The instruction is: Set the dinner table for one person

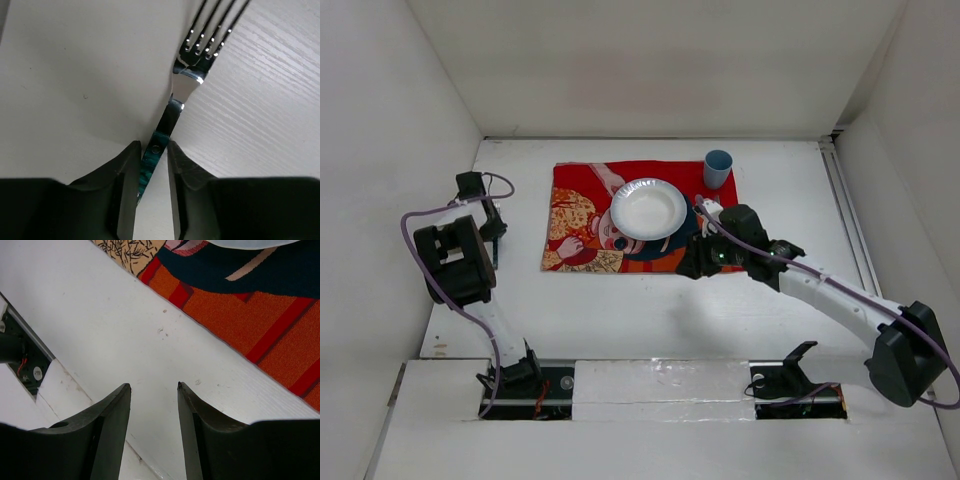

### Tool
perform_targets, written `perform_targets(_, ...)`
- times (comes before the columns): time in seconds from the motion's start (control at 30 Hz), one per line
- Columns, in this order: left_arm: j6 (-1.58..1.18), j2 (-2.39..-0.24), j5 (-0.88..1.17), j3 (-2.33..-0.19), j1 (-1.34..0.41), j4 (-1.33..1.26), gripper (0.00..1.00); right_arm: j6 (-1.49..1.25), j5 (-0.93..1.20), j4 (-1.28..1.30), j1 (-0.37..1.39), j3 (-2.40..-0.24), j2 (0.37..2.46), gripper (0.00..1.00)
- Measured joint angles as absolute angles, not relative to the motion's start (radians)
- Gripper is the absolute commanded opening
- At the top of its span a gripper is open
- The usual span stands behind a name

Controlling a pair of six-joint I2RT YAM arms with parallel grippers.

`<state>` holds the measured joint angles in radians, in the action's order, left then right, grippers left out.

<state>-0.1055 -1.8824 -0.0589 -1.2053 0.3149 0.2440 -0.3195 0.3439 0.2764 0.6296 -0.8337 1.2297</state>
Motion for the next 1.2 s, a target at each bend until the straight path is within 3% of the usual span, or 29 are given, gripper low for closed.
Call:
perform_targets(0.03,-0.105,-1.882,-0.06,-1.204,0.315,0.243,0.09,-0.319,0.343,0.276,0.63,-0.834,1.229,0.48)
perform_targets(0.13,-0.109,-1.882,-0.06,-1.204,0.315,0.243,0.0,-0.318,0.338,0.277,0.63,-0.834,1.221,0.48)
perform_targets(0.53,-0.237,-1.874,-0.114,-1.27,0.255,0.416,0.0,-0.317,0.318,0.277,0.588,-0.833,1.227,0.48)
perform_targets(0.9,-0.22,-1.761,-0.146,-1.435,-0.296,0.536,0.0,-0.337,0.307,0.357,0.57,-0.845,1.224,0.48)
perform_targets(1.2,-0.188,-1.914,-0.022,-1.439,-0.286,0.578,0.0,-0.344,0.25,0.433,0.57,-0.856,1.159,0.49)
